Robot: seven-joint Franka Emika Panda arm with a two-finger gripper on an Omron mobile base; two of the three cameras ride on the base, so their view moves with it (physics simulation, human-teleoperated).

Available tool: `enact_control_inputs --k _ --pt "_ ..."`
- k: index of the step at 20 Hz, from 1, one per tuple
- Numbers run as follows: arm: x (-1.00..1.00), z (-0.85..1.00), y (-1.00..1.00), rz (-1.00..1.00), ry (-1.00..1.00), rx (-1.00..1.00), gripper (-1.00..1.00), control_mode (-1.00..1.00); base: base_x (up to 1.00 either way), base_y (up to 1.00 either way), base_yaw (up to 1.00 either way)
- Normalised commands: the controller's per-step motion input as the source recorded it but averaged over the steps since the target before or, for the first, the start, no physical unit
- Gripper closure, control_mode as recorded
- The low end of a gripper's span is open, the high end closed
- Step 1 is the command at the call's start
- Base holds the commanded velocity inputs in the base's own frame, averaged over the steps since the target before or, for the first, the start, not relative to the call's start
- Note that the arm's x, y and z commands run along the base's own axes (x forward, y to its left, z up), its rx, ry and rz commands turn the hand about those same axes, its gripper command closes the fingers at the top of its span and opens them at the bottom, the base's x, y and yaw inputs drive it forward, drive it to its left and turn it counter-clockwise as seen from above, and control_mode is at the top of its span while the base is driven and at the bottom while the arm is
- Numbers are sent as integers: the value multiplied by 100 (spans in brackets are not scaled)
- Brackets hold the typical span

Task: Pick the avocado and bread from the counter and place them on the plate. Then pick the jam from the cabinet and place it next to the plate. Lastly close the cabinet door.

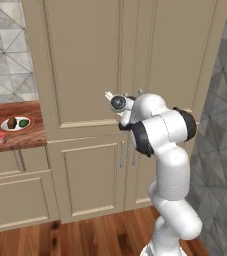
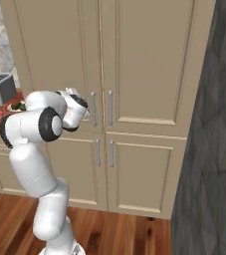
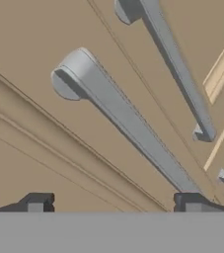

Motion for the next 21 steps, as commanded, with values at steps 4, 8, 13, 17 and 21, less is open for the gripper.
enact_control_inputs --k 4,8,13,17,21 --pt "52 0 -44 23 0 1 -100 -100 0 0 0" --pt "27 0 -27 19 0 0 -100 -100 0 0 0" --pt "8 0 -9 14 0 0 -100 -100 0 0 0" --pt "-9 0 -25 19 0 0 -100 -100 0 0 0" --pt "-73 0 -15 30 -1 0 -100 -100 0 0 0"
